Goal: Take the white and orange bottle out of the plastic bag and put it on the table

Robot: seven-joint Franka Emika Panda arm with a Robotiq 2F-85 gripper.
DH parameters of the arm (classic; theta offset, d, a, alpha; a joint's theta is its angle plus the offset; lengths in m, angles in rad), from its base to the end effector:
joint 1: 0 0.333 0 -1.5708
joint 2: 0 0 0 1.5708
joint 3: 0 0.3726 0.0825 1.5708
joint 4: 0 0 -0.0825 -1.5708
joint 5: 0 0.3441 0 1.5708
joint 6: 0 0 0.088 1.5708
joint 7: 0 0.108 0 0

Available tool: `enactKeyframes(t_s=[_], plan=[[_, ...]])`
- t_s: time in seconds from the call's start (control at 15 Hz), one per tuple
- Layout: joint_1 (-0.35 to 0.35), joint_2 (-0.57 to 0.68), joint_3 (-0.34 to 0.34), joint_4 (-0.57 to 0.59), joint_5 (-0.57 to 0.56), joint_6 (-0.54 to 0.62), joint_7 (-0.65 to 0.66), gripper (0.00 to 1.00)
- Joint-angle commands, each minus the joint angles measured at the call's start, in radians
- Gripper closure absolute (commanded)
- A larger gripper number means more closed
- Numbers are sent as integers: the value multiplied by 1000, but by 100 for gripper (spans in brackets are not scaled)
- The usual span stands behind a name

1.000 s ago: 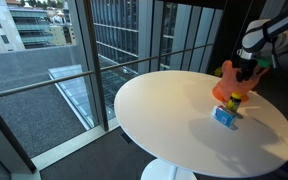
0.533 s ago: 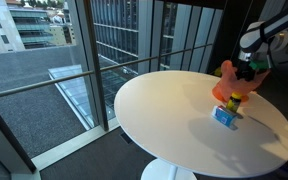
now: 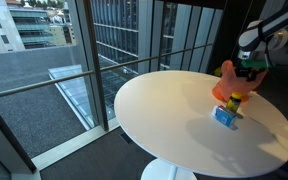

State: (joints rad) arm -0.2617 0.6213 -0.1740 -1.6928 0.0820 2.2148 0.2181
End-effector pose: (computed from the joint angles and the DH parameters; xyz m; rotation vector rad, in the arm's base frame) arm 0.6164 -0.2634 0.3044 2.9319 -1.0348 -0.1437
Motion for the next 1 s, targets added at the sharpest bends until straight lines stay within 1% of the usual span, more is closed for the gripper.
enactKeyframes(t_s=[0.0,0.27,0.4,0.93], plan=[[9,2,-11,4,7,-3,-2,0],[10,6,-11,2,7,-3,-3,0],[11,6,-17,2,11,-1,19,0],[21,-2,-51,3,47,-34,203,0]])
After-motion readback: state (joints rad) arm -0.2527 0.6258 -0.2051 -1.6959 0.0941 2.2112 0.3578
